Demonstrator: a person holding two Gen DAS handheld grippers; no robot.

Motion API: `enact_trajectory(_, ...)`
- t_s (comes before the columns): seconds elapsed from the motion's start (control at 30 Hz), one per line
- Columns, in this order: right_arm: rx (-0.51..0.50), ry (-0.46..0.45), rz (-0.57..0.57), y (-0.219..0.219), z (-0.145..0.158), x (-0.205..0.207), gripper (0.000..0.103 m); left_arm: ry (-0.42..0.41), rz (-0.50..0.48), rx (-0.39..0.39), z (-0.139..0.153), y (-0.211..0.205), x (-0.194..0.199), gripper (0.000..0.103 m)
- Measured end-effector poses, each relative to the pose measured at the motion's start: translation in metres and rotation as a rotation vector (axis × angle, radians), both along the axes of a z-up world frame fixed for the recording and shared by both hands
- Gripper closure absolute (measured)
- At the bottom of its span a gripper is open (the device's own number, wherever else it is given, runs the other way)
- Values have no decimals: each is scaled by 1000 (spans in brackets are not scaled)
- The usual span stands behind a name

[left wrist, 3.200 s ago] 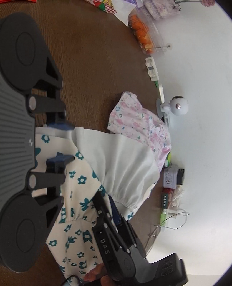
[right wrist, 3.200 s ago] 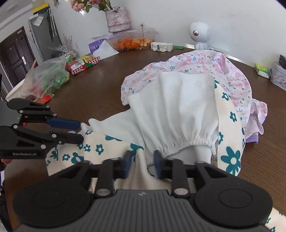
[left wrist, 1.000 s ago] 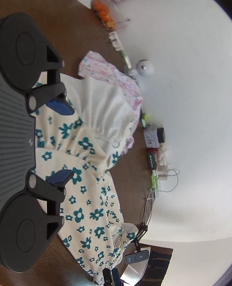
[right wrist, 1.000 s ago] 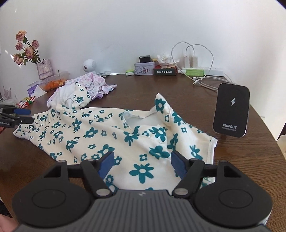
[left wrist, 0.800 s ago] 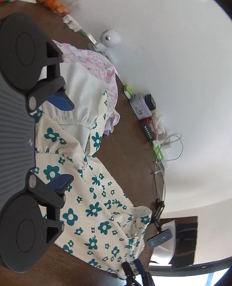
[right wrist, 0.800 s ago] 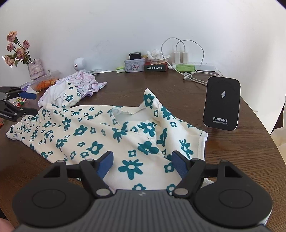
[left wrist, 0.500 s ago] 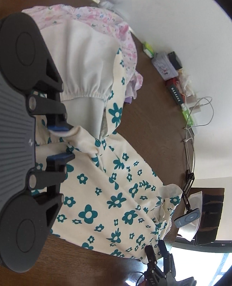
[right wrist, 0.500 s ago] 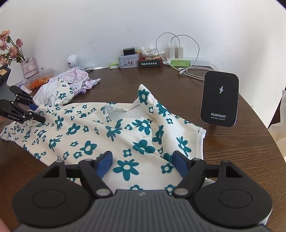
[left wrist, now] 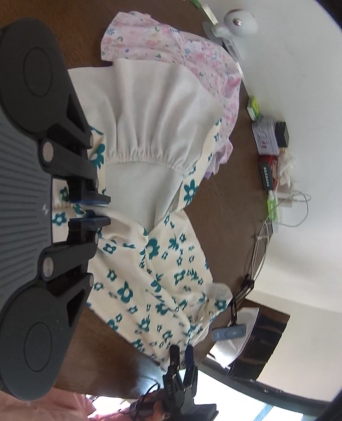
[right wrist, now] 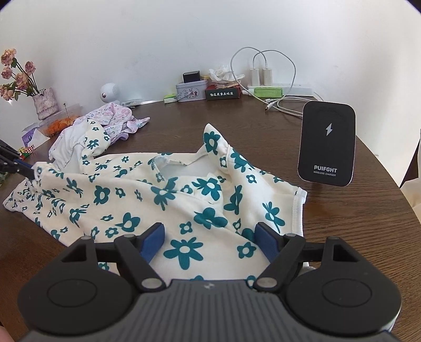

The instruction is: Fold clothes

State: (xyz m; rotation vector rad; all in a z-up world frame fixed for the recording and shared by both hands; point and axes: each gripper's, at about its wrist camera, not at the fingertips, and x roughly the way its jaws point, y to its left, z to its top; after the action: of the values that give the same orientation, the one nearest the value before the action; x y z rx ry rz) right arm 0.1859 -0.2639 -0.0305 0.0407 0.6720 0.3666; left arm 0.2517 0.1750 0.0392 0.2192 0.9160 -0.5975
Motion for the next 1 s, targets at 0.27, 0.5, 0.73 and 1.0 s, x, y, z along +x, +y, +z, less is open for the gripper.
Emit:
enact_trajectory(0.27, 34, -37, 1, -7, 9, -6, 26, -87, 132, 124, -13, -22, 19, 62)
enact_trajectory(0.5, 11, -141, 110, 13, 35, -12, 47, -391, 89, 128, 10, -75, -49, 49)
enact_trajectory(0.73, -123, -103, 315, 80, 18, -3, 68, -306, -62, 134, -34, -139, -76, 83)
enact_trajectory(1.0, -228, -81, 296, 84, 6, 19, 68, -268, 13, 88, -49, -131, -71, 80)
